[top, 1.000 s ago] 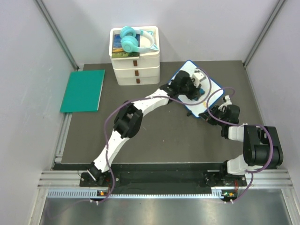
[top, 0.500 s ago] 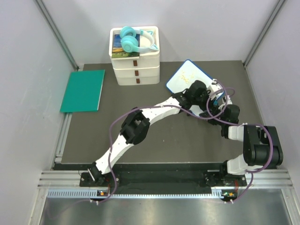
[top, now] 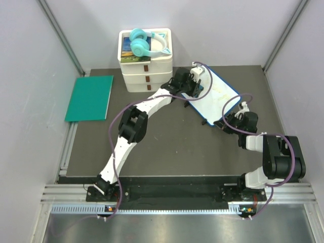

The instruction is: Erase the whiteboard

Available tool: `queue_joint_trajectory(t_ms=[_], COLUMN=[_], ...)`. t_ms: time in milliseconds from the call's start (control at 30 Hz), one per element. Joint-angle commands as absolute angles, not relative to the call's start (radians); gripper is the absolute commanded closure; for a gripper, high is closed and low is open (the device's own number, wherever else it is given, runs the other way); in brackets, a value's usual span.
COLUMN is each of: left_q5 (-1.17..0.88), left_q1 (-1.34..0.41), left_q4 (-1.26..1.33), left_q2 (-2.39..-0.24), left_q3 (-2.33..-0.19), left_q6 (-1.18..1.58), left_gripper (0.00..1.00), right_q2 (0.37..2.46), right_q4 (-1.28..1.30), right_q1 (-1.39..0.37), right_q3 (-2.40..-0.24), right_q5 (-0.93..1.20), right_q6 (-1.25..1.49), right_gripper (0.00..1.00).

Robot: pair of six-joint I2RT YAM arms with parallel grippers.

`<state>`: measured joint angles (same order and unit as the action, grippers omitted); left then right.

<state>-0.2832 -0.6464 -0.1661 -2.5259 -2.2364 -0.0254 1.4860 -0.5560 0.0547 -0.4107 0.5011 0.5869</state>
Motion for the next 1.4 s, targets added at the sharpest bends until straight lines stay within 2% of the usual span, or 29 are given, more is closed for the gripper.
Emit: queue_joint_trajectory(t_ms=[0,233,367,667,1033,1367], left_q5=[-0.198,-0.31,-0.399,-0.374,-0.367,-0.563], left_q1=[-0.654,-0.641,-0.647,-0.652,-0.653,-0.739], left_q4=[-0.206,-0.183,-0.15,-0.095,-0.091,-0.13], left_q2=[-2.591,-2.583,-2.542,-2.411,-2.353,-2.387], left_q3=[-2.266,-2.273,-2.202,-2.026,-2.016,-2.12], left_q6=[-0.054,0.011,0.069,0.063,0.103,0.055], left_gripper=[1.0,1.0,1.0,1.0,1.0,1.0], right_q2=[1.485,1.483,1.48,1.447,1.358,1.339], right_q4=[-0.571,-0.548,-0.482,-0.339,-0.265,-0.213], right_q1=[0.04,0.037,0.035,-0.08,-0.169,-0.175], right_q3=[-0.437,-0.445,-0.457,-0.48,-0.426,-0.445], right_q5=[0.488,0.5,0.499,0.437,0.362,0.281], right_q6=[0.543,0.531,0.528,0.463,0.459,0.425], right_gripper=[1.0,1.0,1.0,1.0,1.0,1.0])
